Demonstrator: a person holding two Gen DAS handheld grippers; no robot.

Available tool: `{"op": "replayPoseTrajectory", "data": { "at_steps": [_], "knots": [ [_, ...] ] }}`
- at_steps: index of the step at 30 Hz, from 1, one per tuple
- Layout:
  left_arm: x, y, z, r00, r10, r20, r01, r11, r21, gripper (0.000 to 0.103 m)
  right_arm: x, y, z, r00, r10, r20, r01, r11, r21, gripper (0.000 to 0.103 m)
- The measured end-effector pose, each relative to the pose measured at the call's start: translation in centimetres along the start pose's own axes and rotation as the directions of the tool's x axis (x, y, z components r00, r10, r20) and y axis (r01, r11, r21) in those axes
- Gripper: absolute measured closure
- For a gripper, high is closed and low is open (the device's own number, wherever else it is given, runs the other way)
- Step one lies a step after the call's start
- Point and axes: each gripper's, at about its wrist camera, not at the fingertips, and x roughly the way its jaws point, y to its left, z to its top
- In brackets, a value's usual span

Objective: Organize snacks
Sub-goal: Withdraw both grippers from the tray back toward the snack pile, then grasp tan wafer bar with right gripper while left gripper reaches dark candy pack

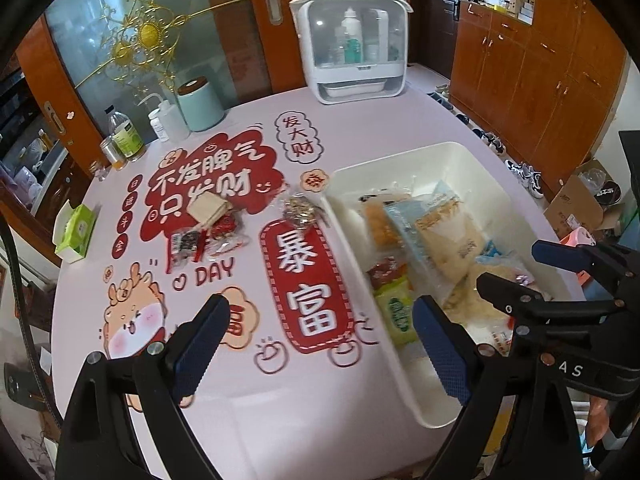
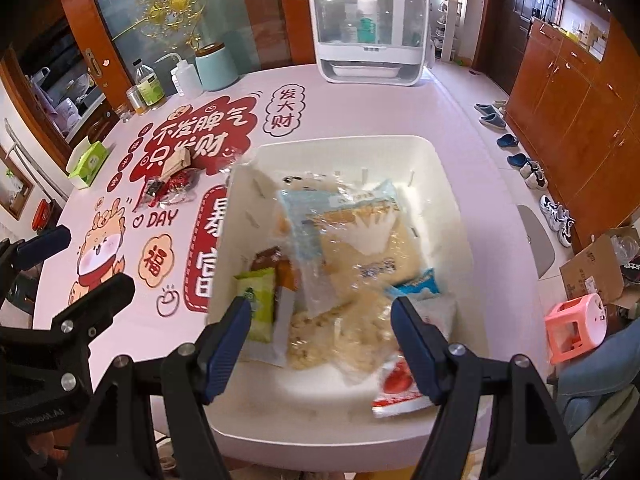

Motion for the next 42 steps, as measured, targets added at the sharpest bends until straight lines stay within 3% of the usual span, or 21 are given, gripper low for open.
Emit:
{"op": "replayPoseTrajectory", "data": {
  "at_steps": [6,9,16,21,26,33,38,42],
  "knots": [
    [0.2,5.0,0.0,1.0,0.021,0.0,-0.021,1.0,-0.013,0.011,0.5,4.2,1.4,1.0,0.004,-0.004,-0.004,1.0,-0.026,0.03],
    [0.3,8.4,0.5,0.998,0.068,0.012,-0.068,0.998,-0.013,0.011,1.0,6.8,2.8,1.0,-0.001,-0.007,0.001,0.998,-0.062,0.03],
    [0.3,17.6,3.3,0.976,0.204,0.073,-0.202,0.979,-0.027,0.011,2.2,11.9,7.9,1.0,0.003,0.011,-0.002,0.99,-0.139,0.03],
    [2.4,22.9,5.6,0.966,0.246,0.076,-0.242,0.968,-0.057,0.011,4.9,15.7,11.8,1.0,0.022,0.007,-0.021,0.983,-0.183,0.03],
    [7.9,26.1,6.5,0.979,0.202,0.01,-0.2,0.976,-0.087,0.011,9.7,19.1,15.7,0.998,0.052,-0.022,-0.055,0.974,-0.22,0.03],
    [17.5,27.2,4.8,0.981,0.139,-0.133,-0.162,0.969,-0.185,0.011,19.1,21.3,19.2,0.986,0.106,-0.129,-0.13,0.973,-0.191,0.03],
    [22.0,26.5,3.7,0.978,0.078,-0.193,-0.127,0.958,-0.257,0.011,24.1,21.8,20.7,0.958,0.188,-0.216,-0.218,0.968,-0.121,0.03],
    [24.6,26.1,3.1,0.972,0.053,-0.23,-0.123,0.946,-0.301,0.011,27.2,23.3,20.8,0.942,0.188,-0.279,-0.236,0.96,-0.15,0.03]
  ]
}}
